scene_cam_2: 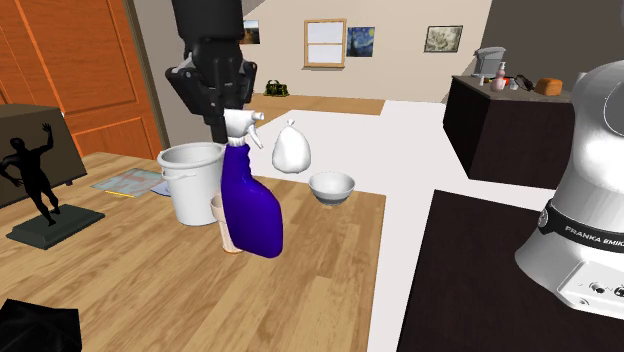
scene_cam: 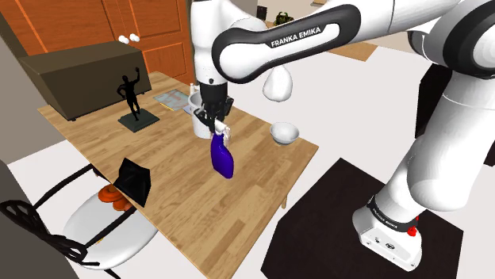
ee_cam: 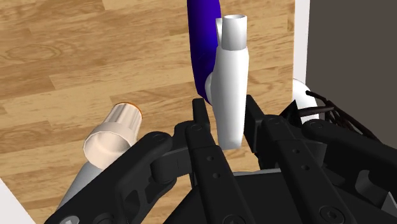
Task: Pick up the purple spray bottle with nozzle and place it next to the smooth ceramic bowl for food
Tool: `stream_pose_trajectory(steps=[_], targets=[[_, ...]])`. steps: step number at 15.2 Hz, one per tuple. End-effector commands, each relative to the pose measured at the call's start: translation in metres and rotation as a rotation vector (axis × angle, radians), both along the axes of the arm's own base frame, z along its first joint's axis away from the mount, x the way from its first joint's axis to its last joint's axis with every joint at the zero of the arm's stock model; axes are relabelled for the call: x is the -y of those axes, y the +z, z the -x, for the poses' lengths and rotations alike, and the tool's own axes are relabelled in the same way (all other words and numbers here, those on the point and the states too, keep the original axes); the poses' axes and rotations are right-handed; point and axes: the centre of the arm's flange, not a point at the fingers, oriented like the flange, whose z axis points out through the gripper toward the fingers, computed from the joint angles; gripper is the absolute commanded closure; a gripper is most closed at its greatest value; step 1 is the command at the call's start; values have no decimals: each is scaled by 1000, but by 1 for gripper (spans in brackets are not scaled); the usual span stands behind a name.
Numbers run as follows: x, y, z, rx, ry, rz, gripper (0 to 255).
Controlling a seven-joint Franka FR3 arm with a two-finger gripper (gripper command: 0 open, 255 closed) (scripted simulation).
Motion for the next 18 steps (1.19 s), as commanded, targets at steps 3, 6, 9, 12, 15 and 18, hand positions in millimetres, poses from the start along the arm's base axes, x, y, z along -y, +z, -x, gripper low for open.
stream_pose_trajectory(steps=[3,6,9,12,15,18], targets=[[1,21,0,0,0,0,255],[1,37,0,0,0,0,255],[1,53,0,0,0,0,255],[14,62,-2,0,0,0,255],[53,62,-7,0,0,0,255],[93,62,-13,0,0,0,255]])
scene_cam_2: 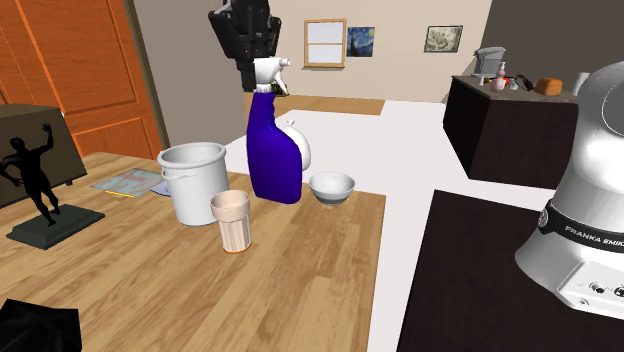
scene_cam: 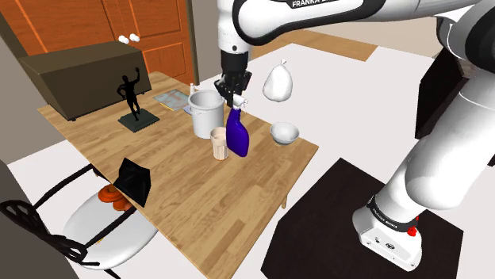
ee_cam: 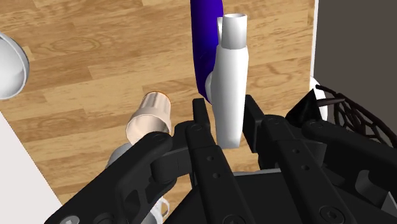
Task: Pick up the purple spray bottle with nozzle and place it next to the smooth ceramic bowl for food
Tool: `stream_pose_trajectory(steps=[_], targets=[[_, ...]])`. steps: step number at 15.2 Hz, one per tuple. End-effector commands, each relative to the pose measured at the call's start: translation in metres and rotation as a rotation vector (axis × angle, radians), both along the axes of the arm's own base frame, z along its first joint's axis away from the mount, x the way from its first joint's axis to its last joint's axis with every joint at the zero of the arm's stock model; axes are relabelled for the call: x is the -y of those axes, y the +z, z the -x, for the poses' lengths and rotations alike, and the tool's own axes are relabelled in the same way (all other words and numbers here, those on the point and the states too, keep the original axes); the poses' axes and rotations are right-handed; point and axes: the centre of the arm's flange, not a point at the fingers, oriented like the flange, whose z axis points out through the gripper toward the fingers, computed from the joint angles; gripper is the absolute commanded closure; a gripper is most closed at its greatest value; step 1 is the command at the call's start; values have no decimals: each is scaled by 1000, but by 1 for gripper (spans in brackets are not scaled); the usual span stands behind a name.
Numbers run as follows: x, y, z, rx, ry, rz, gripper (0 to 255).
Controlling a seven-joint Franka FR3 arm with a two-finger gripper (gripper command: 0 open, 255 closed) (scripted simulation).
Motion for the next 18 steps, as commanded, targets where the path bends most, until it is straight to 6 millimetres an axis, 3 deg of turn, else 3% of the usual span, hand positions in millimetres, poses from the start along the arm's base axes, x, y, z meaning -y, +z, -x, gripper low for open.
stream_pose_trajectory(steps=[1,18], targets=[[26,1,-7,0,1,0,255],[248,2,-38,0,1,0,255]])
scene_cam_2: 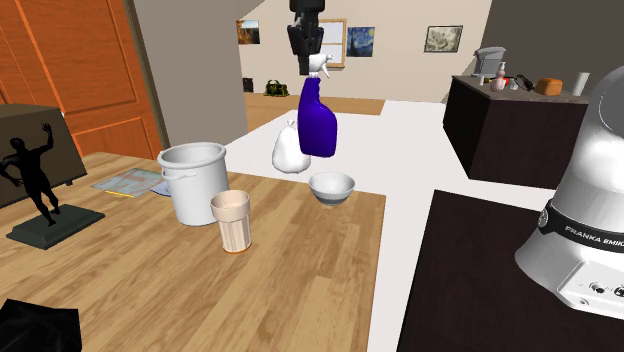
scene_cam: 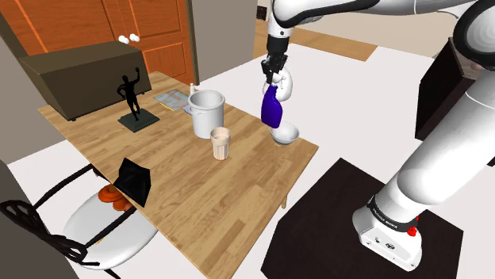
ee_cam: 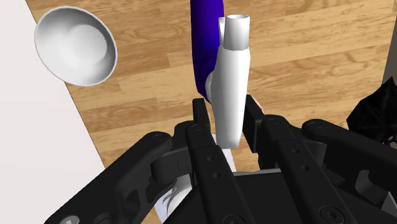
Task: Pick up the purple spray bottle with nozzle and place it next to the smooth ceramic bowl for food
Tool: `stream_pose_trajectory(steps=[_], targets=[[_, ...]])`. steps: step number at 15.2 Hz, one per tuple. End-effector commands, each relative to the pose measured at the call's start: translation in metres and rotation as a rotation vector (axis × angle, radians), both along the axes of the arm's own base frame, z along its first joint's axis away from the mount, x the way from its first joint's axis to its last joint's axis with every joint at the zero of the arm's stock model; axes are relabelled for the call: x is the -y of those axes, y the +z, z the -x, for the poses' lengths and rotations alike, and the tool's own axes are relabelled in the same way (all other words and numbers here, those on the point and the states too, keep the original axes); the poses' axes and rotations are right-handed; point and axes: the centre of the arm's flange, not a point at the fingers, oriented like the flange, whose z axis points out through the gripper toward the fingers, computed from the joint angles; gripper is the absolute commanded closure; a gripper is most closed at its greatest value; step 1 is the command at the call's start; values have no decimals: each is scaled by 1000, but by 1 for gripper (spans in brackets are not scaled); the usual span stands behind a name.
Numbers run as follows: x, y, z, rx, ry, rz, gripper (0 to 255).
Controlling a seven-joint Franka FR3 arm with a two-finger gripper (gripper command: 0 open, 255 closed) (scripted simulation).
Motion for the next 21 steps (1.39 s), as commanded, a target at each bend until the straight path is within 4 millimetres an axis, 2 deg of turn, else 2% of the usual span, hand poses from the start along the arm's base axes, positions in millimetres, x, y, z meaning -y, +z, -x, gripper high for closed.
stream_pose_trajectory(steps=[1,3,21], targets=[[27,1,-4,0,2,0,255],[50,1,-7,0,2,0,255],[50,-94,-7,0,2,0,255]])
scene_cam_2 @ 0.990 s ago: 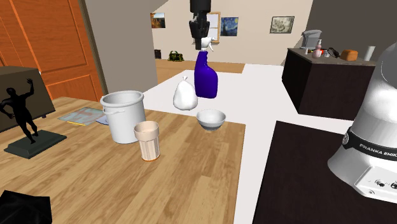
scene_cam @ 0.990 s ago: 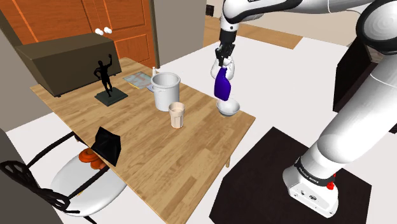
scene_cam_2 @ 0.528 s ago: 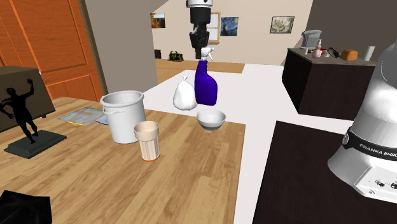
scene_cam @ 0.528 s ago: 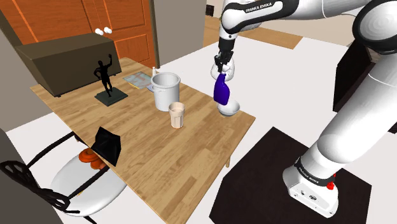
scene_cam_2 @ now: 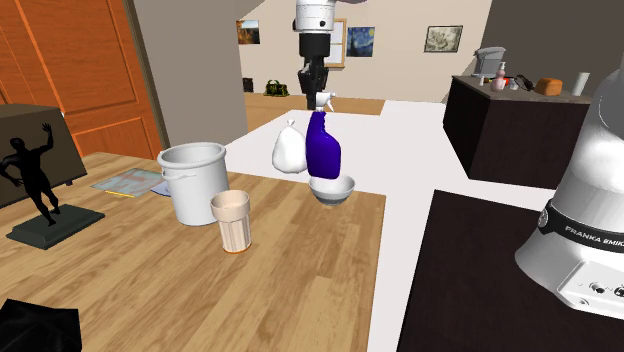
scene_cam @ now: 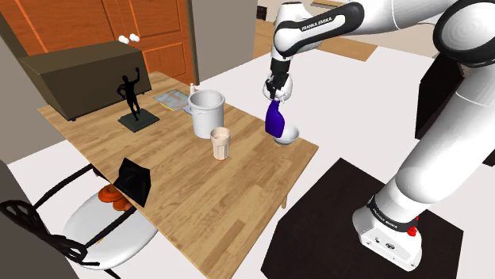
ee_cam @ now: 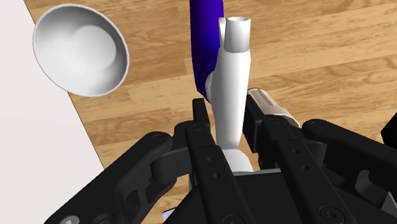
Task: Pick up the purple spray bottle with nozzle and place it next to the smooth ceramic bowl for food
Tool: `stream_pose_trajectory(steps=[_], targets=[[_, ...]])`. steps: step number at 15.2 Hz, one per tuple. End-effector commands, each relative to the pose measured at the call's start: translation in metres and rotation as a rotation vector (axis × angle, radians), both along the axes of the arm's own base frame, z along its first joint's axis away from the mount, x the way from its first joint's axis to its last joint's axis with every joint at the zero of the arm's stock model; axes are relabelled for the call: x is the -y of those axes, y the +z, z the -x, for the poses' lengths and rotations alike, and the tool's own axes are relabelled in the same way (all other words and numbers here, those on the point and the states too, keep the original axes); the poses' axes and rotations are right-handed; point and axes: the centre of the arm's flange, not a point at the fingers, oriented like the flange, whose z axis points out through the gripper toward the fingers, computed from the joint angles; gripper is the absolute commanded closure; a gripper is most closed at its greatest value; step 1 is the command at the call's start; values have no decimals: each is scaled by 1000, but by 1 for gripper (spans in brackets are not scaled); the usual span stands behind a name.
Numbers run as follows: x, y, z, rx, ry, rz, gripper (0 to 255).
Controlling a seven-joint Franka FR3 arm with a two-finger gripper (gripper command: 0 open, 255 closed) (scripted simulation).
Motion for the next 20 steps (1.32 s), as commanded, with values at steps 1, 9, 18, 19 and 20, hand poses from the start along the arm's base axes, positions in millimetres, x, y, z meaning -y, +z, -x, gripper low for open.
stream_pose_trajectory(steps=[1,9,18,19,20], targets=[[0,-10,1,1,0,0,255],[0,-53,1,1,0,0,255],[0,-100,1,1,0,0,255],[0,-106,1,1,0,0,255],[0,-111,1,1,0,0,255]])
